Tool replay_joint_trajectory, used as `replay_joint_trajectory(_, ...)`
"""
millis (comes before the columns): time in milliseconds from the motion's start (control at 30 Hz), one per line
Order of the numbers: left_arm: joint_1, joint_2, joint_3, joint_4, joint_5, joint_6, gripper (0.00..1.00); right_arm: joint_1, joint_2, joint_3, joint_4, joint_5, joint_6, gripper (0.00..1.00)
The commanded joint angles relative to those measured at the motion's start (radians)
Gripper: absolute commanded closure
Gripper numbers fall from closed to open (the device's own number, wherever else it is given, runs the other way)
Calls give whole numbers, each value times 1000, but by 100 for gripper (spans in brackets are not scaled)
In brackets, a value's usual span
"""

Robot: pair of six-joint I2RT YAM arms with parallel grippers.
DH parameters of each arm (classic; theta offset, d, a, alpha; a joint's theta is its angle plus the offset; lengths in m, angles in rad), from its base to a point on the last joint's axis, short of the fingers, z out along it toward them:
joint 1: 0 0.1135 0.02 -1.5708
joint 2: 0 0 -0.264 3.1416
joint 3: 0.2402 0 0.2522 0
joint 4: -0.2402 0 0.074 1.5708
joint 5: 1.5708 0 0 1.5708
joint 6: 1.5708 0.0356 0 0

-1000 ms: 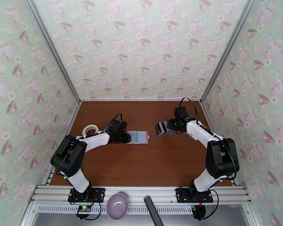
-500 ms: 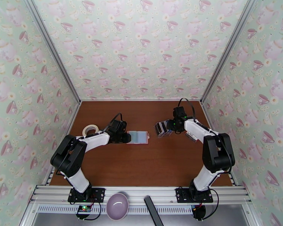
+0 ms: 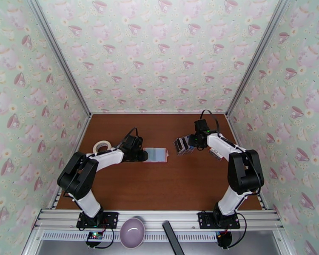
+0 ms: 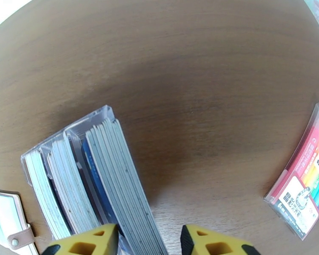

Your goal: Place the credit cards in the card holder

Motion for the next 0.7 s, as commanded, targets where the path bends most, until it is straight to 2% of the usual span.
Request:
replay_joint_trajectory(0,6,19,7,16,26,-3,65,0,-15,39,-34,44,-14,58)
replay_joint_trajectory(267,7,19,6,11,26,1,65,11,-14,59,-49,65,-23,62)
replay_joint_trajectory(500,6,25,10,14,26,0,65,17,-16,69,-56,71,-26,72)
replay_joint_trajectory(667,6,24,8,12,26,1,65,23,-15,64,-52,60,-26,72)
